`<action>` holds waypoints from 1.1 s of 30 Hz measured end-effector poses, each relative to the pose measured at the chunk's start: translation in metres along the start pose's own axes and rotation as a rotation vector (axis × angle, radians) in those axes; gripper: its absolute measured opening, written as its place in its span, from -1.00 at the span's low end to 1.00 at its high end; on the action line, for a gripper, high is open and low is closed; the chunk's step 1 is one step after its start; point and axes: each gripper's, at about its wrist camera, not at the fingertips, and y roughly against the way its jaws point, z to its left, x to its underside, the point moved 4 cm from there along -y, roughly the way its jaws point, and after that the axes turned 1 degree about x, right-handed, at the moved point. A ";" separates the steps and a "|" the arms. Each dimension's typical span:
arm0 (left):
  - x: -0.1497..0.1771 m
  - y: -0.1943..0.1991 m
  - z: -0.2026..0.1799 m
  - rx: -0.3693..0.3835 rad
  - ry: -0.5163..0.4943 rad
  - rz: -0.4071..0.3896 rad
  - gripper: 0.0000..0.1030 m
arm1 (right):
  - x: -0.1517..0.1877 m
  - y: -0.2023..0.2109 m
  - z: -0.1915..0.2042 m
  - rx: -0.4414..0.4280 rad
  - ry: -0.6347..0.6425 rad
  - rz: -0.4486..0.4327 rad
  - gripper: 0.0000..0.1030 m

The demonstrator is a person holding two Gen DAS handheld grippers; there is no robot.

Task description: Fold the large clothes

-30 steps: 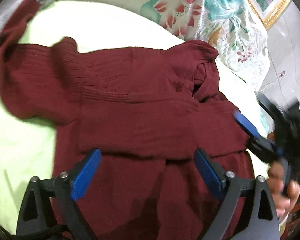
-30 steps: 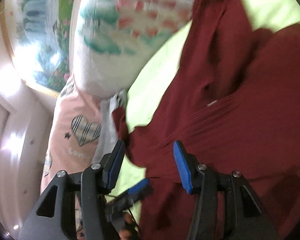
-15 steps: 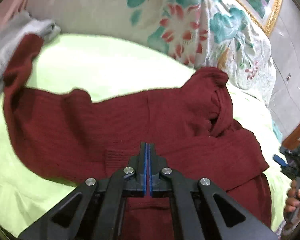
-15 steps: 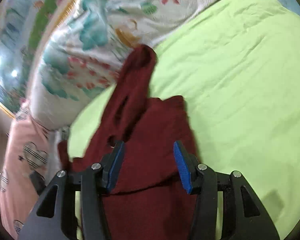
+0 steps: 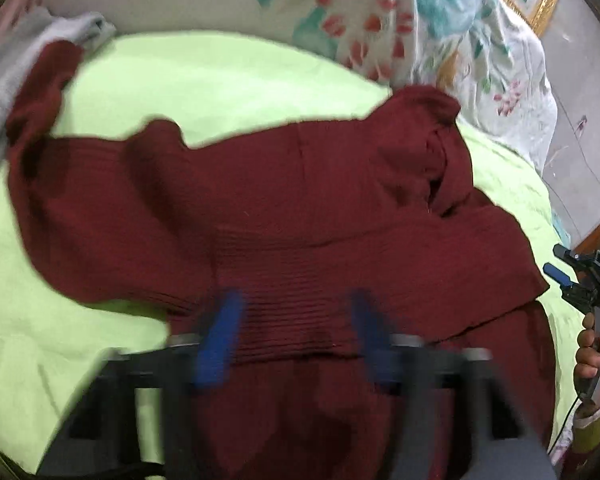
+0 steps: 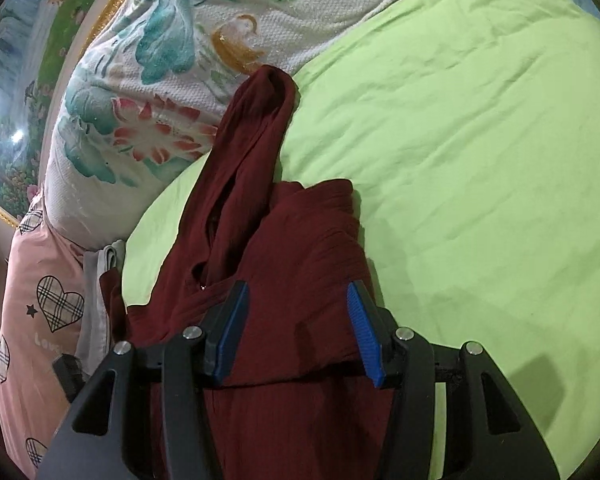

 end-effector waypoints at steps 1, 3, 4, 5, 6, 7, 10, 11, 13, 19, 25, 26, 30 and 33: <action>0.000 -0.008 -0.003 0.010 -0.014 0.024 -0.96 | -0.001 0.001 -0.001 0.003 -0.003 -0.006 0.00; -0.001 -0.010 -0.009 0.004 -0.043 -0.003 -1.00 | -0.002 0.002 -0.006 0.006 -0.013 -0.014 0.00; -0.004 -0.005 -0.010 -0.012 -0.051 -0.037 -1.00 | -0.004 0.003 -0.008 0.008 -0.017 -0.016 0.00; -0.009 0.002 -0.006 -0.024 -0.042 -0.070 -1.00 | -0.004 0.003 -0.010 0.010 -0.013 -0.016 0.00; -0.012 0.005 0.001 -0.042 -0.023 -0.086 -1.00 | -0.006 0.004 -0.010 0.016 -0.006 -0.017 0.00; -0.016 0.006 0.008 -0.060 0.001 -0.095 -1.00 | -0.007 0.002 -0.010 0.020 0.000 -0.015 0.00; -0.021 0.007 0.028 -0.044 0.060 -0.089 -1.00 | -0.011 -0.011 -0.011 0.027 0.016 0.015 0.00; -0.021 0.010 0.031 -0.020 0.075 -0.096 -1.00 | -0.011 -0.019 -0.012 0.030 0.017 0.028 0.00; -0.021 0.017 0.027 0.076 0.089 -0.087 -1.00 | -0.011 -0.031 -0.015 0.031 0.011 0.050 0.00; -0.009 0.016 -0.018 0.190 -0.061 -0.050 -1.00 | -0.013 -0.044 -0.026 -0.012 -0.035 0.083 0.00; 0.008 -0.032 -0.005 0.062 -0.052 0.080 -0.94 | -0.004 -0.076 -0.022 -0.019 -0.011 0.200 0.00; 0.007 -0.033 0.000 0.099 -0.016 0.077 -0.94 | -0.002 -0.081 -0.019 -0.016 0.007 0.200 -0.06; 0.004 -0.034 -0.006 0.080 -0.027 0.080 -0.99 | 0.000 -0.084 -0.013 0.004 0.017 0.202 -0.84; -0.001 -0.034 -0.020 0.089 -0.070 0.086 -0.97 | -0.013 -0.052 -0.010 0.073 0.057 0.095 -0.86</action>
